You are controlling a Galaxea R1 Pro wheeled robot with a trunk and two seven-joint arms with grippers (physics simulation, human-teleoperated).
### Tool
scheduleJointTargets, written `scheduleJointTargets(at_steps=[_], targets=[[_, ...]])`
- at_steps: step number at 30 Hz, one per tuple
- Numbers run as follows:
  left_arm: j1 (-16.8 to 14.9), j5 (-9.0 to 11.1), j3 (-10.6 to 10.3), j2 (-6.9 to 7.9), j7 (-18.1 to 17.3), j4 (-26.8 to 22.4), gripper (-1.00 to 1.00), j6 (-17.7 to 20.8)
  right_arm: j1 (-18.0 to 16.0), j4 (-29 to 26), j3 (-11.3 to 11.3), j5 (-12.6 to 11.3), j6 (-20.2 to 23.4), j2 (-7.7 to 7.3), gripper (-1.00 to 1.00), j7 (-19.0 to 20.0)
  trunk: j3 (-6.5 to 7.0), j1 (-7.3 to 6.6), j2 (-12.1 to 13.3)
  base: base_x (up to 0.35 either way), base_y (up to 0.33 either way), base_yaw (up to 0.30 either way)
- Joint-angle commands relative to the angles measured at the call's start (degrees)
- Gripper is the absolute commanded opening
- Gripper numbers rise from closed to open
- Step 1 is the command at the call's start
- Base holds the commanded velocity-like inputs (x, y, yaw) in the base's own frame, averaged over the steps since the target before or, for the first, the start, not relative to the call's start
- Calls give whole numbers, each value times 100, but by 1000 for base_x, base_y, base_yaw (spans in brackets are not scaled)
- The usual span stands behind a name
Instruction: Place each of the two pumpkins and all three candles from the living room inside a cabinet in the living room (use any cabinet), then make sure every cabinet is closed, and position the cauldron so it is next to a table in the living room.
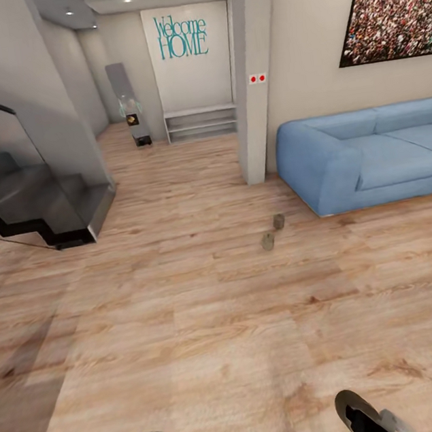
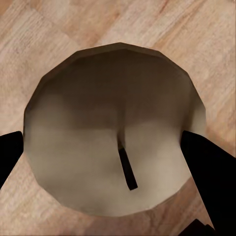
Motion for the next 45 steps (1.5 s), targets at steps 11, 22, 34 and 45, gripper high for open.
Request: scheduleJointTargets(at_steps=[11,22,34,45], targets=[[-2,4,3,0,0,0,100,0,-1,-2,0,4,-3,7,-100,9,0,0,0,317,0,-25],[-1,0,8,0,0,0,100,-1,0,-2,0,4,-2,7,-100,11,0,0,0,318,0,-256],[0,0,9,0,0,0,100,-4,-1,-2,-7,4,-3,9,-100,9,0,0,0,322,0,-130],[0,-1,9,0,-2,0,100,-3,0,-2,-7,4,-2,9,-100,13,1,0,0,323,0,-135]])
